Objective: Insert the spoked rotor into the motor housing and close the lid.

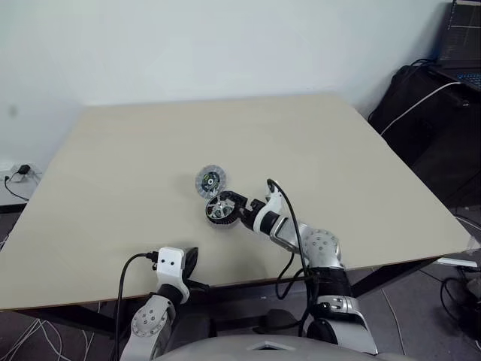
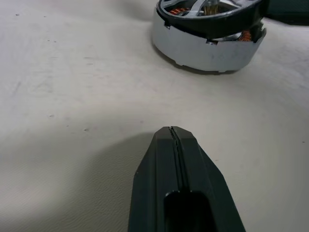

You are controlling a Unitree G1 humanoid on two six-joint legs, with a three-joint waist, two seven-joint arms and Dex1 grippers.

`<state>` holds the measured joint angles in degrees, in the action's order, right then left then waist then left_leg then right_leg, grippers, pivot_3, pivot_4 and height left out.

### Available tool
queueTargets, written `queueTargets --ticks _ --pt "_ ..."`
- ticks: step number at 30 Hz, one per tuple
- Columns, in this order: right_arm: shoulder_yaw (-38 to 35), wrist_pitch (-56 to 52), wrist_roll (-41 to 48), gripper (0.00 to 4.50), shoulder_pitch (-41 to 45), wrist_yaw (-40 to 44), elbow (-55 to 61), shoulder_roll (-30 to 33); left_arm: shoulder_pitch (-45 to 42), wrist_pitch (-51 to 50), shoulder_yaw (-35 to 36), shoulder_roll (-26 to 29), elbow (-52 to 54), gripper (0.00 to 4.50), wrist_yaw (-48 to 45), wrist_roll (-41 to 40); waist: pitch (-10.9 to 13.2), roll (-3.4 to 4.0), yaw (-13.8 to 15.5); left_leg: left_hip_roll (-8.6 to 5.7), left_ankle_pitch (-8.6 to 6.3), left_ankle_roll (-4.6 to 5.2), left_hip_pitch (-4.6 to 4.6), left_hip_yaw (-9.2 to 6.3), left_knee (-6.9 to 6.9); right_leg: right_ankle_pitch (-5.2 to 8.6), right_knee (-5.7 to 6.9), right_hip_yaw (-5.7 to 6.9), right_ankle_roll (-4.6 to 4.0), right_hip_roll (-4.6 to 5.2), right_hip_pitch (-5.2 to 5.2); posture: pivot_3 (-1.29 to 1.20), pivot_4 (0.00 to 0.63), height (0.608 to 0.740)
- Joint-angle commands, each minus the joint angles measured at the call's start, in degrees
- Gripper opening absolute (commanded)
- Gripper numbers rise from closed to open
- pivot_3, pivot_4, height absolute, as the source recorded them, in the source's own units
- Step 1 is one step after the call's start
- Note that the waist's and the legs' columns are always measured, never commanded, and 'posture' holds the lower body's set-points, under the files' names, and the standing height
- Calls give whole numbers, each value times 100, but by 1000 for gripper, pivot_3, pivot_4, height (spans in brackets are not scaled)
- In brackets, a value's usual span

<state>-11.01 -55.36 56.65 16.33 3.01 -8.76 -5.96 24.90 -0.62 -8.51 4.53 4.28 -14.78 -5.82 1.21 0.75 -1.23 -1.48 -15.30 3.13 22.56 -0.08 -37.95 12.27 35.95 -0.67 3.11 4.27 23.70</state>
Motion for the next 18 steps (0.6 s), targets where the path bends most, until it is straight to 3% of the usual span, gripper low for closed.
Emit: queueTargets --ticks 1,10,14,18 --pt "111 -92 131 4455 -205 -39 640 -233 -60 92 -5 -44 119 0 3 -35 0 0 -2 0 0 0 0 0 0 0 0 0 0 0 0 0 0 740" --pt "347 -115 -351 4455 -447 -247 1069 94 -137 469 -18 -63 224 0 -58 -32 -2 -2 -2 1 0 0 -3 0 -5 0 1 1 1 -6 1 0 0 740" --pt "948 518 -1101 4455 -524 194 1465 303 -132 822 -1 -49 269 0 -31 29 -3 -3 -8 1 0 0 -2 1 -5 0 1 0 1 -22 -2 0 0 740" --pt "1764 1631 -2265 3489 -403 675 1358 541 -165 1019 58 -5 414 0 82 141 -7 -9 -6 1 1 1 -6 3 -8 1 0 0 2 -32 -2 0 0 740"
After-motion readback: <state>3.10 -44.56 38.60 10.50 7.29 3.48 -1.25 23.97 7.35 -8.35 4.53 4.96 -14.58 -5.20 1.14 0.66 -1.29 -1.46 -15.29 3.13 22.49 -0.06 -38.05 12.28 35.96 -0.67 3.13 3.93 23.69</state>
